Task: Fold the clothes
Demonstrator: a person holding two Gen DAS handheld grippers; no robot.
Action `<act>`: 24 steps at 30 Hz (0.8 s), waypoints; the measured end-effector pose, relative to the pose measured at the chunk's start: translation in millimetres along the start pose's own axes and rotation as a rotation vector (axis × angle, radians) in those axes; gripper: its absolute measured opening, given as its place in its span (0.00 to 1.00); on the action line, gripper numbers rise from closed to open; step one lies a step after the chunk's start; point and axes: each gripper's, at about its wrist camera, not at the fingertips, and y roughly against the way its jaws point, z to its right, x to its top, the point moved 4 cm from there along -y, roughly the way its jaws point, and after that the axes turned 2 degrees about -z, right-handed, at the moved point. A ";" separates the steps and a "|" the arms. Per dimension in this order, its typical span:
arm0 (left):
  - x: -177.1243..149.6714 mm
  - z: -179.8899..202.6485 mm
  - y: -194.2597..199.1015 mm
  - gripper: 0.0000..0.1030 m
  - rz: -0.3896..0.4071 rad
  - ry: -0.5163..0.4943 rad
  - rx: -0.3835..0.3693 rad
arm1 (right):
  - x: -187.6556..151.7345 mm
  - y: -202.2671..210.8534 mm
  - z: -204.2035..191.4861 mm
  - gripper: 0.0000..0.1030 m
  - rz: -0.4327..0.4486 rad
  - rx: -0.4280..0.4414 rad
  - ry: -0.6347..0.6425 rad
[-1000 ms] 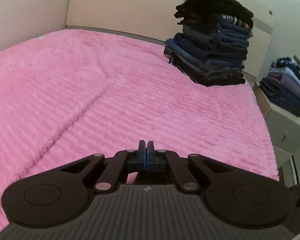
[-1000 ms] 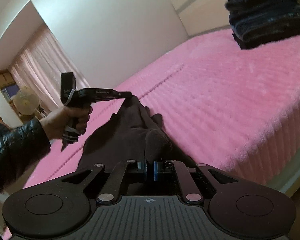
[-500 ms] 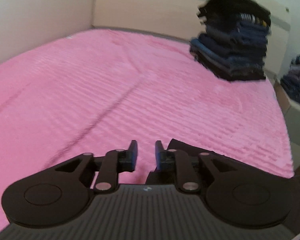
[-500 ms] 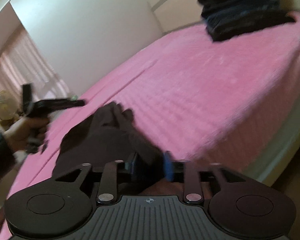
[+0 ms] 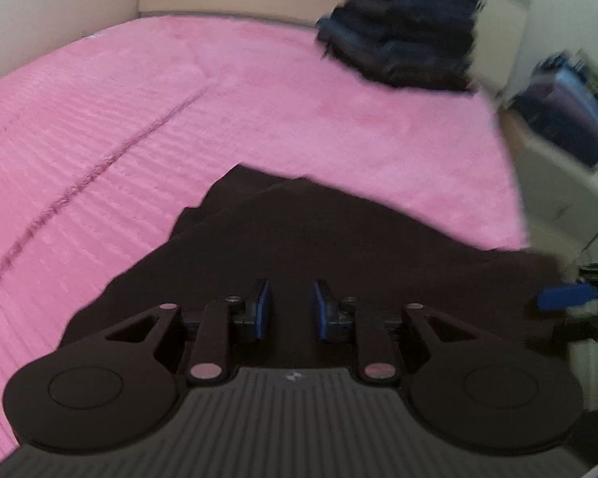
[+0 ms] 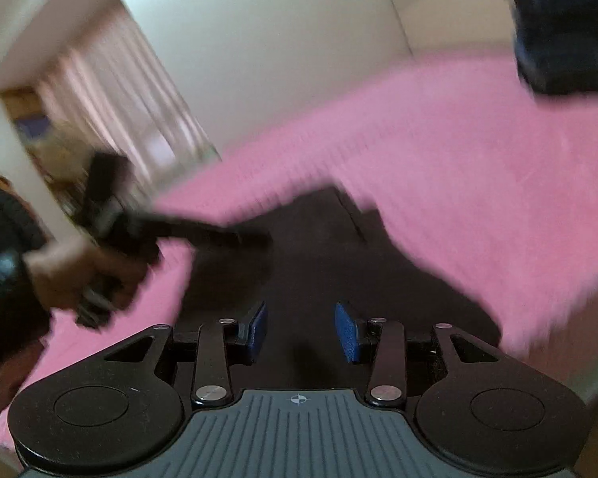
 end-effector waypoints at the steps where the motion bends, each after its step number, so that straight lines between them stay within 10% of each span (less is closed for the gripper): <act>1: 1.0 -1.8 -8.7 0.20 -0.015 -0.008 0.024 | 1.4 -0.3 5.2 0.40 0.003 -0.014 -0.030; 6: -6.0 -12.1 17.4 0.21 0.032 0.005 0.062 | 4.4 24.2 -14.9 0.42 0.025 -0.087 0.095; 9: -24.7 -18.7 50.8 0.30 0.044 -0.018 0.116 | -11.2 30.4 -45.8 0.84 -0.040 -0.034 0.216; 16: -96.3 -7.7 117.0 0.38 0.026 -0.308 0.297 | -79.0 2.9 -142.3 0.84 -0.199 0.078 0.698; 24: -155.2 38.1 101.3 0.58 0.003 -0.942 0.429 | -110.2 -61.1 -163.1 0.61 -0.332 -0.116 0.993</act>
